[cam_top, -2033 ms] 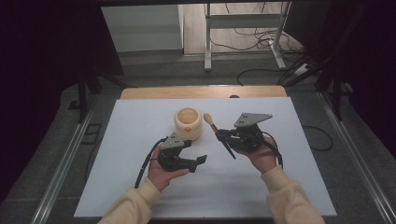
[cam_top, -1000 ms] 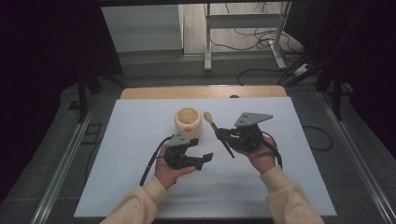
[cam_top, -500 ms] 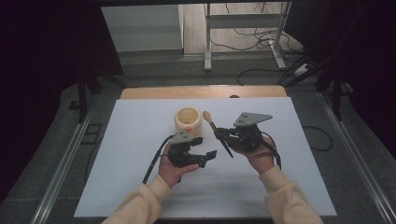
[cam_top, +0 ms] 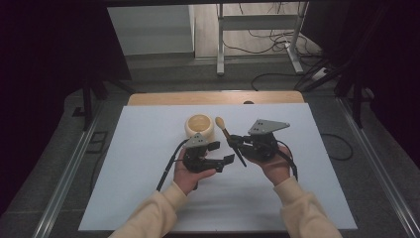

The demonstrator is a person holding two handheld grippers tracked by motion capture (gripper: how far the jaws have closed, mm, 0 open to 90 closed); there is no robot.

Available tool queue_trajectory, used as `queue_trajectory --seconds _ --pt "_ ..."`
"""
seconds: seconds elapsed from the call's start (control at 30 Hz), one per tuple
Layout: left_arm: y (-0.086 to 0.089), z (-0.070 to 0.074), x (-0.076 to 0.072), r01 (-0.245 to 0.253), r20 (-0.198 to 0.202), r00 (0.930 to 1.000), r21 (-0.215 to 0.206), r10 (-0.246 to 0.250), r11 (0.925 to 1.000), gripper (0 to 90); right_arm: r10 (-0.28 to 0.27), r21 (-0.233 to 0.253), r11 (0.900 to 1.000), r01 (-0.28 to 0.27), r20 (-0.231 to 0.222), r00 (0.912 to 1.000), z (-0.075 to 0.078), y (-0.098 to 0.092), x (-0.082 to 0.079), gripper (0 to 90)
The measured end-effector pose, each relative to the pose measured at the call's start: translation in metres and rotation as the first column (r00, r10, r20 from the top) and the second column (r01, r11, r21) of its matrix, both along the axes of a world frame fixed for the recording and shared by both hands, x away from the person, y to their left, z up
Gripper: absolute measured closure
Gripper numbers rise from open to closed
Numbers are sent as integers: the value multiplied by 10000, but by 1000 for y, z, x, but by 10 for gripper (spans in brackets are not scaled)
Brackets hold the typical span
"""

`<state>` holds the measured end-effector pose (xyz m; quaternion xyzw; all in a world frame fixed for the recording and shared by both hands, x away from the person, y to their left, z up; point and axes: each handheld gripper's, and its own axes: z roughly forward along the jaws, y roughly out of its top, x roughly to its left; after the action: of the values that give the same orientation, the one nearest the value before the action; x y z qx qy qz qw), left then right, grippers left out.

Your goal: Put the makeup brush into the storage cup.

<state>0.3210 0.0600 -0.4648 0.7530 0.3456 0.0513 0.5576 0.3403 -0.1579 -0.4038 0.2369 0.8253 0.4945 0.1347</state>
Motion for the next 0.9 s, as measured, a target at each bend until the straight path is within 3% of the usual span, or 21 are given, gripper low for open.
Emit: queue_trajectory --seconds 0.53,0.77,0.9 --pt "-6 -1 9 56 92 9999 -138 -54 9999 338 38 214 9998 -41 128 9999 0 3 -2 792" --pt "-8 1 9 262 110 9996 -306 -259 9992 430 92 281 9996 -98 202 9998 -1 5 -3 792" --pt "-9 1 10 470 65 9989 -413 -468 9980 530 173 318 9993 -181 246 9995 -2 7 -3 792"
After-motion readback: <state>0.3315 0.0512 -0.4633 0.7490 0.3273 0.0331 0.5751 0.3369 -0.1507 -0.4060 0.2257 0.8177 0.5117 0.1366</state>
